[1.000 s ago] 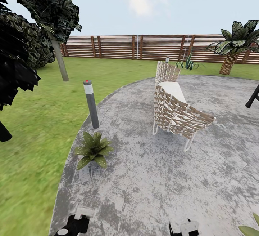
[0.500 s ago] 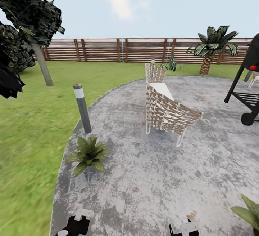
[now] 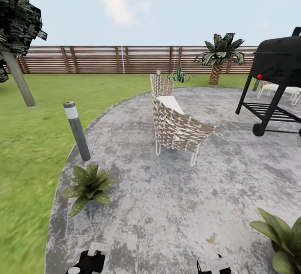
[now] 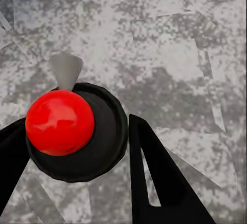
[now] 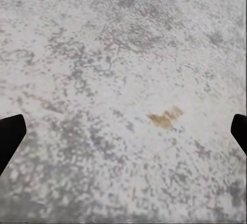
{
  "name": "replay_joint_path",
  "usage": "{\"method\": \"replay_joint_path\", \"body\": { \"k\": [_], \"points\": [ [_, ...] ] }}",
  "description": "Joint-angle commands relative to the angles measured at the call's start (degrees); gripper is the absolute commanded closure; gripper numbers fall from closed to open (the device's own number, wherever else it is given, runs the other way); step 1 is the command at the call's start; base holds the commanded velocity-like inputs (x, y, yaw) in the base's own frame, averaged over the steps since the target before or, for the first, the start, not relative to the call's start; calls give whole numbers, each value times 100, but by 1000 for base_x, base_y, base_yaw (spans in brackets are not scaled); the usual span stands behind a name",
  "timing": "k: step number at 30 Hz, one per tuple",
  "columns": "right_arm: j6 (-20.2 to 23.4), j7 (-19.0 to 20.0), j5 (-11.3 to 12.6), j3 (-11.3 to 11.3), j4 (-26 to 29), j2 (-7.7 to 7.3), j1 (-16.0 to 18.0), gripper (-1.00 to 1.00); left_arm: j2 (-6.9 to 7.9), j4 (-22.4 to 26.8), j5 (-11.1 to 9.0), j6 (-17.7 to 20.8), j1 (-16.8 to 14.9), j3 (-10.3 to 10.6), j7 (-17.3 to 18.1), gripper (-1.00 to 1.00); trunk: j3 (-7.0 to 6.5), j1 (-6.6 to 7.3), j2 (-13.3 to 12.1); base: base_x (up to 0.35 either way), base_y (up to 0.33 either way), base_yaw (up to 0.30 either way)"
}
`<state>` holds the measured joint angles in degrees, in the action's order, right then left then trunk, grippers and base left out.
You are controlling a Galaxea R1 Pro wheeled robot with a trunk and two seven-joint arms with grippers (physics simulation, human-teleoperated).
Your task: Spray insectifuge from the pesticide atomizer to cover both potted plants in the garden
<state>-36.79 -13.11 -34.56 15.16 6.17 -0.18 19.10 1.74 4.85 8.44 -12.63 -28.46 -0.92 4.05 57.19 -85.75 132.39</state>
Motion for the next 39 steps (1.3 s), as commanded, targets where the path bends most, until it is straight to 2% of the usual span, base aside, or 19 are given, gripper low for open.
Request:
{"method": "replay_joint_path", "body": {
  "k": [1,34,39],
  "points": [
    [-12,-40,-60,22,-10,1,6,-100,2,-2,44,-20,-2,-12,9,100,5,1,2,0,0,-294],
    [-12,-40,-67,22,-14,-2,6,-100,-25,-2,52,-19,-2,-5,16,100,5,1,2,1,1,-295],
    [-12,-40,-68,22,-13,1,6,-100,-41,-1,58,-20,-2,-5,17,100,5,1,2,178,237,-295]
  ]
}}
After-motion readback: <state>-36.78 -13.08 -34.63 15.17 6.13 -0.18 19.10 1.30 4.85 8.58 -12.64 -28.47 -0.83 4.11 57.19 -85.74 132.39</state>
